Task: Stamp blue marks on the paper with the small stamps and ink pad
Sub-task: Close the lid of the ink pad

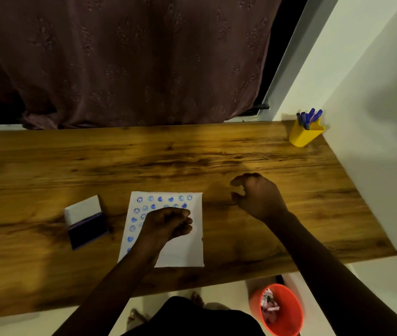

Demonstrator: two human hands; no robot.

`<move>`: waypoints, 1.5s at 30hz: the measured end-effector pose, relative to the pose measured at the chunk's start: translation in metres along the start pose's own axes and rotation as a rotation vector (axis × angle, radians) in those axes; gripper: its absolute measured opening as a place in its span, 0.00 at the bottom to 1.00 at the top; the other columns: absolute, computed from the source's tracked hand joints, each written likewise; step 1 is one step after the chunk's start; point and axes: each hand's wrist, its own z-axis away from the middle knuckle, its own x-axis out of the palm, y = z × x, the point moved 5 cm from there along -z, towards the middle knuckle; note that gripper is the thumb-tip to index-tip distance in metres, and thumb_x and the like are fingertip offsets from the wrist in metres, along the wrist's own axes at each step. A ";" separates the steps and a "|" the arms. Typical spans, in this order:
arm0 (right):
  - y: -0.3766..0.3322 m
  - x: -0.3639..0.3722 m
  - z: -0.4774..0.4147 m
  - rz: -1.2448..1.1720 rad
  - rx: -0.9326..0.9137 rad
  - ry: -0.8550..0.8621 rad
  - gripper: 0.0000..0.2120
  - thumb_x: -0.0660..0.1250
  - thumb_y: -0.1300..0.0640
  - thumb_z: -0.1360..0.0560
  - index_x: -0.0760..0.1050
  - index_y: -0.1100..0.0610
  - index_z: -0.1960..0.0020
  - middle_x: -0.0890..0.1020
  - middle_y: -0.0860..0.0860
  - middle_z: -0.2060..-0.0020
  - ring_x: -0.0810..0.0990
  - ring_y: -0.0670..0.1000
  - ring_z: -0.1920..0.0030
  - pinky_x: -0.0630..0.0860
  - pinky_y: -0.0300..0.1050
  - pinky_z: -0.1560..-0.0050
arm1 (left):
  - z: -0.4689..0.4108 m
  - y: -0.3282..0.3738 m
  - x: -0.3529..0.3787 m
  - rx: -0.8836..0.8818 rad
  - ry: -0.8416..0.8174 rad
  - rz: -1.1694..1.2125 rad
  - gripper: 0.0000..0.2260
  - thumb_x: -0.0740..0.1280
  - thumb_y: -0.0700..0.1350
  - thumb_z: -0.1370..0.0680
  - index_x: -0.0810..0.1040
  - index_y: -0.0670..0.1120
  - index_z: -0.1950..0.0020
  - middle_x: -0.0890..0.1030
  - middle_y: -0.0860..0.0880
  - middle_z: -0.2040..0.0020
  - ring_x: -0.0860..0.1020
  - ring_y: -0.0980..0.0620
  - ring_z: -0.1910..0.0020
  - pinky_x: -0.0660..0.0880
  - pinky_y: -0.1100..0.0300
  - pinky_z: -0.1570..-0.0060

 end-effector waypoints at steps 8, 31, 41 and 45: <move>-0.094 0.023 -0.018 -0.489 -0.067 -0.087 0.10 0.74 0.54 0.23 0.86 0.55 0.43 0.88 0.48 0.48 0.82 0.43 0.54 0.73 0.29 0.58 | 0.010 0.021 -0.061 0.055 0.184 -0.029 0.07 0.76 0.44 0.22 0.87 0.44 0.46 0.90 0.45 0.52 0.89 0.46 0.54 0.85 0.61 0.57; -0.270 0.098 -0.034 -0.564 -0.197 -0.397 0.33 0.81 0.45 0.32 0.77 0.52 0.31 0.84 0.45 0.44 0.84 0.46 0.47 0.77 0.40 0.49 | 0.044 0.018 -0.264 0.215 0.592 -0.162 0.11 0.73 0.35 0.23 0.85 0.51 0.47 0.87 0.49 0.51 0.87 0.45 0.52 0.83 0.58 0.64; -0.317 0.128 -0.026 -0.387 -0.287 -0.426 0.44 0.83 0.49 0.35 0.67 0.50 0.24 0.73 0.54 0.32 0.75 0.57 0.32 0.76 0.55 0.33 | -0.005 0.038 -0.296 0.180 0.489 -0.502 0.26 0.72 0.34 0.21 0.72 0.40 0.24 0.85 0.33 0.44 0.84 0.41 0.53 0.80 0.48 0.53; -0.323 0.135 -0.027 -0.394 -0.280 -0.441 0.49 0.83 0.51 0.36 0.63 0.50 0.21 0.70 0.54 0.27 0.71 0.58 0.27 0.73 0.56 0.29 | -0.020 0.035 -0.295 0.150 0.419 -0.601 0.24 0.68 0.33 0.20 0.71 0.39 0.23 0.81 0.32 0.34 0.84 0.36 0.43 0.83 0.43 0.49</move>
